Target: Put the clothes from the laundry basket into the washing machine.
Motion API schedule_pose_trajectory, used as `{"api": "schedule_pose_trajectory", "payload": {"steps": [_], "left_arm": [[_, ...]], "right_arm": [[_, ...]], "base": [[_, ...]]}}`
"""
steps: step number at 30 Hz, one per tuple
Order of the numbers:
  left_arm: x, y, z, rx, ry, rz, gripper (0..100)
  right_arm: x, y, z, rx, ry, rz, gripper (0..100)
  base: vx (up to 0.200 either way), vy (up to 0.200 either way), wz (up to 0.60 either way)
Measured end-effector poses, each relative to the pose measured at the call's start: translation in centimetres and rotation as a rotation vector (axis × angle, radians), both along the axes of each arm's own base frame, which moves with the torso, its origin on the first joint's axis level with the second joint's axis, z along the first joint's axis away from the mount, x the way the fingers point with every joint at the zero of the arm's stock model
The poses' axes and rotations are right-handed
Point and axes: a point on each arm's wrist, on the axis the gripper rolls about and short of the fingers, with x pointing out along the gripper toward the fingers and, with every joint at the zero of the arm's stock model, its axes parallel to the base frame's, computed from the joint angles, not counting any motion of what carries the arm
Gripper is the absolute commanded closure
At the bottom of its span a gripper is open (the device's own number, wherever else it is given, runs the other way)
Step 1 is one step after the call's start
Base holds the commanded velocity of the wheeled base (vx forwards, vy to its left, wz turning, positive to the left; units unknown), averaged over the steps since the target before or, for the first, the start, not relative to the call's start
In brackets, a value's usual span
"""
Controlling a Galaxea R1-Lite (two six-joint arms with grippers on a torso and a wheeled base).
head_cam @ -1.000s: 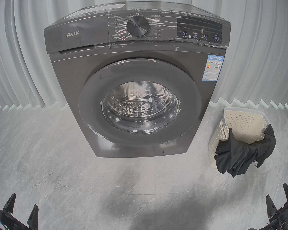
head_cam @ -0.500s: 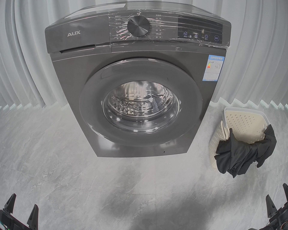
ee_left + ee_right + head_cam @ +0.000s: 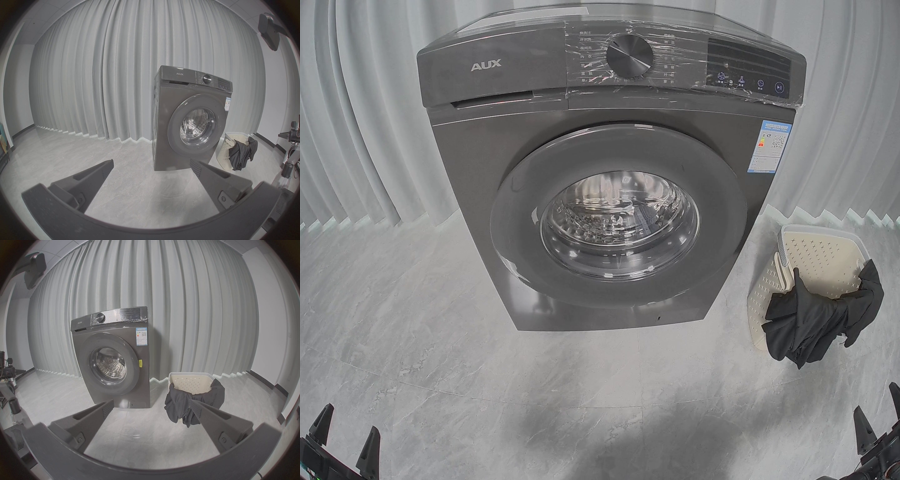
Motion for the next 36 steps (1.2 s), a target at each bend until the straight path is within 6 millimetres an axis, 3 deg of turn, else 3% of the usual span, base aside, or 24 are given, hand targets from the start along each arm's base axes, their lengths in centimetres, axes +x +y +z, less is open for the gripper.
{"api": "schedule_pose_trajectory", "payload": {"steps": [19, 36], "left_arm": [[0.0, 0.0, 0.01, 0.0, -0.001, 0.0, 0], [0.0, 0.0, 0.01, 0.002, -0.001, 0.001, 0]], "right_arm": [[0.0, 0.0, 0.0, 0.0, 0.0, -0.001, 0], [0.0, 0.0, 0.1, 0.007, -0.009, -0.002, 0]], "base": [[0.2, 0.0, 0.0], [0.0, 0.0, 0.0]]}}
